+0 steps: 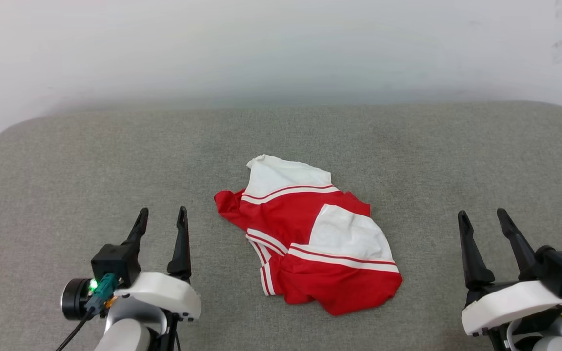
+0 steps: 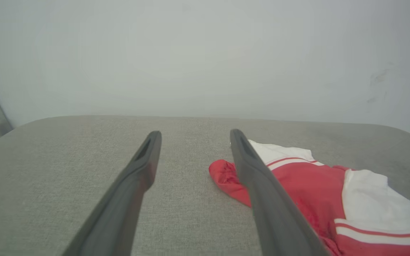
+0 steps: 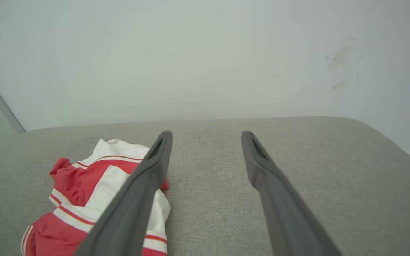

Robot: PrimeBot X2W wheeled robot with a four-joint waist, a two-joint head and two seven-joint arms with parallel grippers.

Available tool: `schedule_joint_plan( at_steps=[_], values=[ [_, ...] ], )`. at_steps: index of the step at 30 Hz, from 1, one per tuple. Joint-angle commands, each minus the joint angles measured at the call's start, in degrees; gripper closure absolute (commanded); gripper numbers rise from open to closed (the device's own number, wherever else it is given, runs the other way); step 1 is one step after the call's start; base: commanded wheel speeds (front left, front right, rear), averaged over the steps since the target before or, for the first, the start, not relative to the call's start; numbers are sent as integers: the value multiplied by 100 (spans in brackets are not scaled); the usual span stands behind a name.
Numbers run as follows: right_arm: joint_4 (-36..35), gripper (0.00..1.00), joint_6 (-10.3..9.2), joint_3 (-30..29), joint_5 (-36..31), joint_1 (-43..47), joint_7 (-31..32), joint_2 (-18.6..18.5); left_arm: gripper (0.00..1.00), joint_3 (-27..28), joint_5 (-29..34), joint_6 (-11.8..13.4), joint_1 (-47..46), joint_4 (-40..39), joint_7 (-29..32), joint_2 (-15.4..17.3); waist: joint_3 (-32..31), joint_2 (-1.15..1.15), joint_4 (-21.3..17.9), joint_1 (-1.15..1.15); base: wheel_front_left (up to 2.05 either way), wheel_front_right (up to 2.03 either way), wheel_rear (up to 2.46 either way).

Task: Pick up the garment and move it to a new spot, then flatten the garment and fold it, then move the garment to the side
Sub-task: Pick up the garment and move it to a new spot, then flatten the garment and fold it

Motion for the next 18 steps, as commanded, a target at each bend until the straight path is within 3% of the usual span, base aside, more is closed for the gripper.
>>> schedule_joint_plan(
  at_steps=[1,14,18],
  values=[
    [-28,0,-1,-4,25,75,18,14,0,17,22,35,72,-63,-27,28,-36,0,-1,0,0,0,0],
    [-94,0,-1,29,93,130,250,14,0,-39,67,100,179,-298,13,109,-30,0,7,0,0,0,0],
    [175,0,-1,47,267,-48,871,15,0,-74,86,90,87,-340,25,104,36,0,93,0,0,0,0]
  ],
)
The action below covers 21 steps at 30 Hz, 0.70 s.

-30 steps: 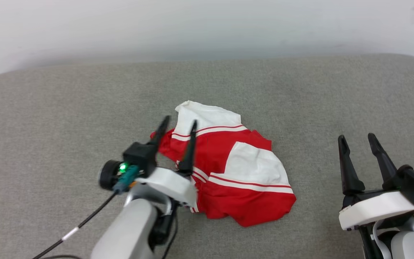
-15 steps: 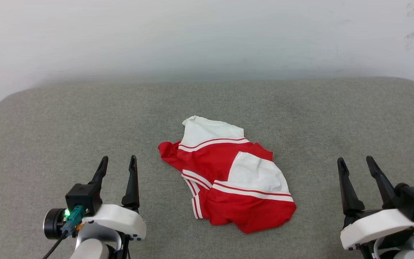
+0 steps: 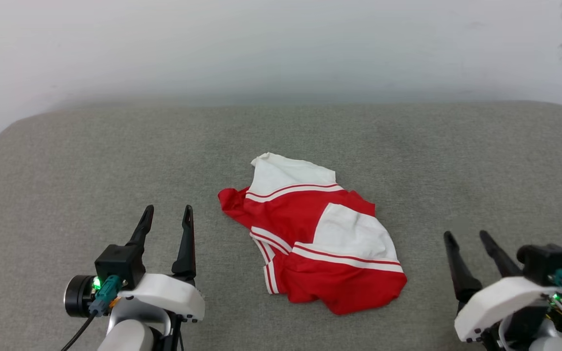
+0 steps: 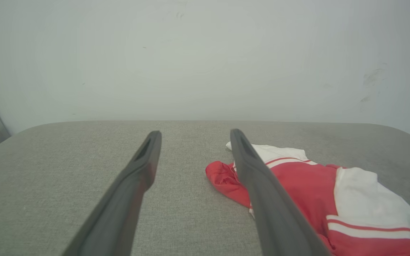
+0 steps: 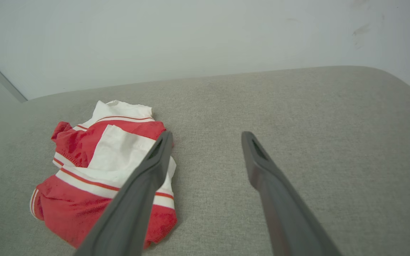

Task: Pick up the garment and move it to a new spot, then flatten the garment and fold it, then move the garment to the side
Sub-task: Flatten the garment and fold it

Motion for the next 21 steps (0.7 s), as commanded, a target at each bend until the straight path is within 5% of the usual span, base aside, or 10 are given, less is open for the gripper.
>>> schedule_joint_plan(
  at_steps=[1,10,21],
  values=[
    [50,0,0,25,109,-171,220,17,0,-4,41,-8,-90,-31,3,-8,50,0,70,0,0,0,0],
    [397,0,0,876,737,-1176,2517,-662,0,-120,104,-44,-350,-174,-21,-143,469,0,553,0,0,0,0],
    [968,0,0,2268,1281,-2612,3411,-1428,0,-167,211,-196,-703,-66,-52,-449,1028,0,1043,0,0,0,0]
  ],
)
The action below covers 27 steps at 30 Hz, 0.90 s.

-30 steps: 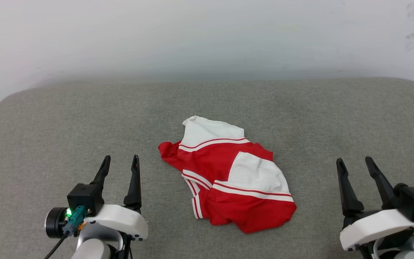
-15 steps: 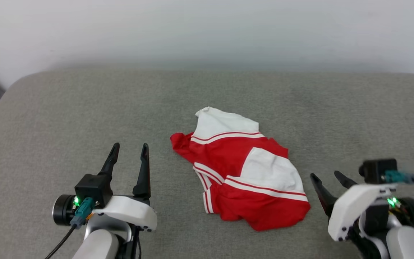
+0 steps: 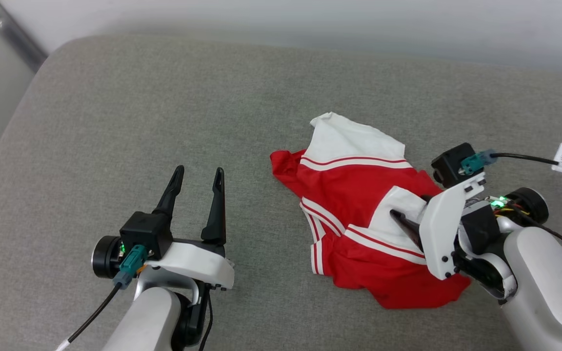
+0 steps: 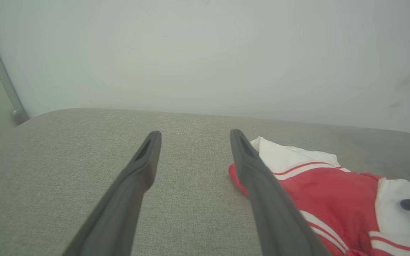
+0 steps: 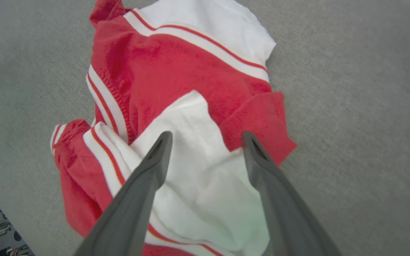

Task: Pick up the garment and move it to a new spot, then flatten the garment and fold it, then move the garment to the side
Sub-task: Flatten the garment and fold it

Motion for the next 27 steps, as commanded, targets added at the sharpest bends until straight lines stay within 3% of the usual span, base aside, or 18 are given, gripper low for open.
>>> schedule_joint_plan(
  at_steps=[1,3,4,5,11,16,21,27],
  values=[
    [93,0,-1,147,83,-131,88,-81,0,17,42,-18,-76,2,-38,-54,118,0,111,-1,0,0,0],
    [191,0,-1,336,202,-234,206,-162,0,52,84,-51,-93,17,-39,-81,152,0,133,-1,0,0,0],
    [223,60,-1,407,264,-264,255,-198,0,73,91,-63,-94,26,-39,-97,157,0,137,-1,0,0,0],
    [221,100,-1,463,311,-301,264,-233,0,90,108,-82,-90,36,-40,-115,163,0,136,-1,0,0,0],
    [-67,100,-1,676,447,-470,69,-417,0,251,194,-151,-5,81,-35,-178,79,0,6,-1,0,0,0],
    [-362,100,-1,158,300,-556,-380,-413,0,358,281,-164,99,93,-29,-189,-27,0,-224,-1,0,0,0],
    [-322,100,-1,-1113,13,-199,-718,-262,0,432,314,-184,201,118,-30,-172,-123,0,-485,-1,0,0,0],
    [122,100,-1,-3118,-388,594,-1102,143,0,458,313,-192,257,164,-31,-154,-188,0,-678,-1,0,0,0]
  ],
)
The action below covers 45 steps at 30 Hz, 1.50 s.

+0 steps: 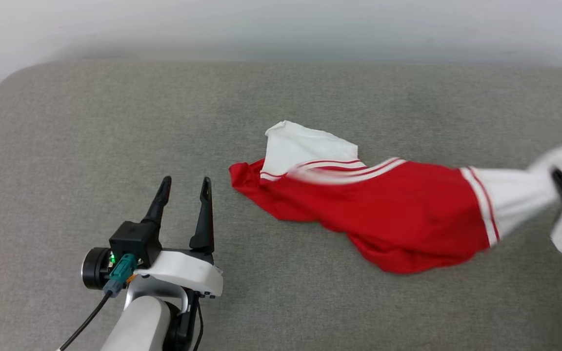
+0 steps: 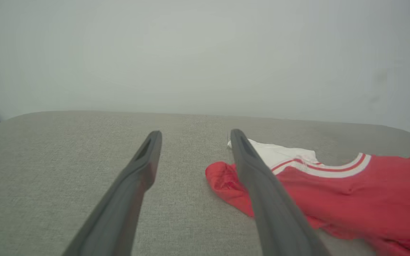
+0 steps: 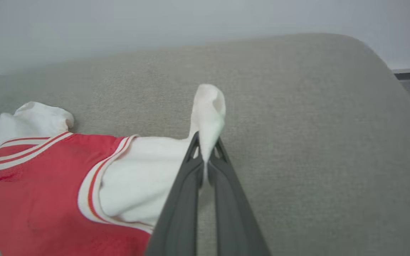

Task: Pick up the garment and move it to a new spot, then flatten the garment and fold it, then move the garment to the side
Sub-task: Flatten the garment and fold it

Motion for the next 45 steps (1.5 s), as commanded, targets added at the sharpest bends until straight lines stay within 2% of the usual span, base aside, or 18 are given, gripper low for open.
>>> schedule_joint_plan(
  at_steps=[1,5,9,10,11,16,21,26,36,41,45],
  values=[
    [112,100,0,-394,-119,257,-124,172,0,-4,18,-2,60,18,-13,14,-30,0,-54,0,0,0,0],
    [480,100,0,-1276,-340,839,-390,508,0,9,-12,-4,94,54,-13,49,-45,0,-106,0,0,0,0],
    [872,100,0,-1682,-513,1125,-662,689,0,14,-43,10,106,96,7,64,-70,0,-112,0,0,0,0],
    [1000,69,0,-1760,-532,1178,-764,799,0,10,-59,22,115,111,14,64,-88,0,-112,0,0,0,0],
    [1100,0,0,-1799,-586,1212,-865,874,0,15,-65,26,122,119,9,67,-101,0,-111,0,0,0,0],
    [1136,0,0,-1553,-612,1093,-1803,1025,0,44,-115,68,250,150,16,100,-216,0,-119,0,0,0,0],
    [667,0,0,-1075,-605,1157,-2797,1042,0,88,-169,119,397,151,46,150,-420,0,-126,0,0,0,0],
    [109,0,0,-497,-658,1364,-3294,985,0,130,-215,181,577,94,110,202,-610,0,-154,0,0,0,0],
    [-1212,0,0,453,-836,2157,-3171,1225,0,181,-292,342,933,-12,355,371,-936,0,-218,0,0,0,0],
    [-1663,0,0,670,-902,2436,-2979,1299,0,177,-297,388,896,-111,496,439,-959,0,-247,0,0,0,0],
    [-1950,0,0,700,-911,2475,-2928,1337,0,57,-225,289,499,-235,774,507,-810,0,-284,0,0,0,0]
  ],
)
